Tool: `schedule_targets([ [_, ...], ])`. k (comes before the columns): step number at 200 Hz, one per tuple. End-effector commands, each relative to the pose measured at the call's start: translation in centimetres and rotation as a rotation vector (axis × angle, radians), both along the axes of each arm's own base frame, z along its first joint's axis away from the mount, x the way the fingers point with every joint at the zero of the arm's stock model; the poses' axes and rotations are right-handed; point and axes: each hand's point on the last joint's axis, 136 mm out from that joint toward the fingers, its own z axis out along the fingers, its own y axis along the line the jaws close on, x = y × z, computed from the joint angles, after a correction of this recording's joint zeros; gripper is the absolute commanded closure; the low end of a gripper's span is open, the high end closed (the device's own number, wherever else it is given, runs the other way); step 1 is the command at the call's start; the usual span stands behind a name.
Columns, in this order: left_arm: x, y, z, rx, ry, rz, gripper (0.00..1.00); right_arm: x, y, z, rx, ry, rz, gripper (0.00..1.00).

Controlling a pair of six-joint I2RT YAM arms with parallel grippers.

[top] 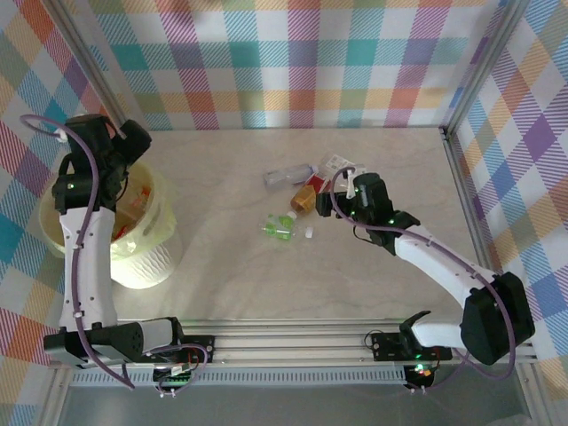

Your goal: Put the plastic bottles in the bin

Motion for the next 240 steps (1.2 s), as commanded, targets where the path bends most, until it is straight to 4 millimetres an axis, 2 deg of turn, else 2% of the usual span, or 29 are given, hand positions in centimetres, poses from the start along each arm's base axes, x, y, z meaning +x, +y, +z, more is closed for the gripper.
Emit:
schedule_targets([
  [1,0.4,-3.0,2.8,0.029,-0.112,-0.068,0.0,0.1,-0.4,-0.2,0.055,0.072,-0.03,0.0],
  [48,2.0,-9.5,2.6,0.07,-0.176,-0.208,0.0,0.6,-2.3,-1.3,0.085,0.126,-0.103,0.0],
  [84,2.9,-16.0,2.0,0.075,-0.173,-0.373,0.0,1.2,-3.5,-2.2,0.123,0.166,-0.135,0.0],
  [123,2.3,-22.4,0.0,-0.005,-0.127,-0.544,0.0,2.3,-5.0,-2.8,0.137,0.204,-0.17,0.0],
  [141,1.7,-24.5,-1.0,-0.08,-0.117,-0.607,0.0,3.3,-6.0,-3.1,0.145,0.203,-0.192,0.0],
  [168,1.1,-25.6,-2.6,-0.143,-0.089,-0.63,0.0,5.2,-7.6,-3.7,0.155,0.234,-0.222,0.0],
  [193,0.8,-24.9,-3.8,-0.134,-0.064,-0.602,0.0,7.2,-8.4,-4.5,0.114,0.241,-0.202,0.0],
  [224,0.4,-23.4,-4.7,-0.093,-0.03,-0.544,0.0,9.7,-8.7,-5.0,-0.061,0.187,-0.012,0.0],
  [240,0.1,-22.7,-4.9,-0.077,-0.029,-0.517,0.0,10.5,-8.2,-5.0,-0.123,0.162,0.112,0.0],
])
